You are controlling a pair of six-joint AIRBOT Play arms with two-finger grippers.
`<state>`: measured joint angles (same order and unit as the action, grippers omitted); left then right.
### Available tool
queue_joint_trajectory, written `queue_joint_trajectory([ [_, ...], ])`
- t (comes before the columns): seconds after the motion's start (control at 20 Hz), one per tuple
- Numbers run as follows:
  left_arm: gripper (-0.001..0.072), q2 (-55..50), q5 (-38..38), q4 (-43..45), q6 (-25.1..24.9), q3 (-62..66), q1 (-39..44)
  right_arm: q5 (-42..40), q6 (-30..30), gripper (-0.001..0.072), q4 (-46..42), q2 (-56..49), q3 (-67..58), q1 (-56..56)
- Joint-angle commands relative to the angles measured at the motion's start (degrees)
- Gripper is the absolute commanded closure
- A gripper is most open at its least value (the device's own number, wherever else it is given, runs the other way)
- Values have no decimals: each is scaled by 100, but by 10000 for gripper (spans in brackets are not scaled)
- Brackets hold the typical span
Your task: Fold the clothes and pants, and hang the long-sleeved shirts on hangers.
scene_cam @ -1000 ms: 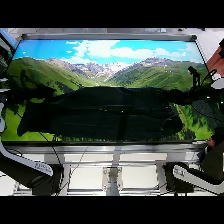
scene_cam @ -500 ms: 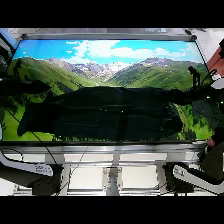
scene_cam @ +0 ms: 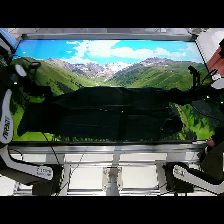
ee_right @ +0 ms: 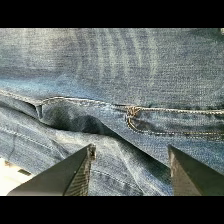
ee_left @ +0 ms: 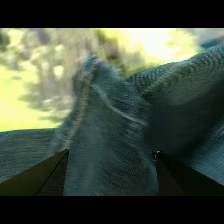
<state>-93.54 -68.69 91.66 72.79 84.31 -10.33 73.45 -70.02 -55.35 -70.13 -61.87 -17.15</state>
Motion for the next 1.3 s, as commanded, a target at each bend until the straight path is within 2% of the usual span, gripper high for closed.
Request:
queue_joint_trajectory([
  [0.0,269,-306,133,1117,485,11,369,-17,4,207,11,2,2,7],
  [0.05,484,-365,302,1106,485,11,387,-20,4,207,11,2,2,7],
  [0.1,655,-378,494,1045,485,9,387,-20,4,207,11,2,2,7],
  [0.15,677,-369,632,1010,527,15,387,-13,2,207,9,2,2,4],
  [0.3,677,-229,413,1259,715,92,372,-9,4,207,9,2,2,7],
  [0.5,678,455,-382,2979,1580,92,369,-13,2,207,9,2,2,7],
  [0.6,678,879,-636,3099,1703,92,372,-15,2,207,11,2,2,7],
  [0.75,678,1209,-1370,2697,1676,90,546,-9,0,207,11,2,2,4],
  [0.85,677,1137,-1926,2074,1534,83,675,-7,0,207,11,2,2,4],
  [1.0,677,741,-2463,857,1169,83,835,46,-2,207,13,2,2,4],
  [1.15,677,144,-3226,201,1027,76,1110,105,-2,208,11,2,2,4],
  [1.25,677,-271,-3449,-125,804,76,1362,114,-9,208,11,2,2,4],
])
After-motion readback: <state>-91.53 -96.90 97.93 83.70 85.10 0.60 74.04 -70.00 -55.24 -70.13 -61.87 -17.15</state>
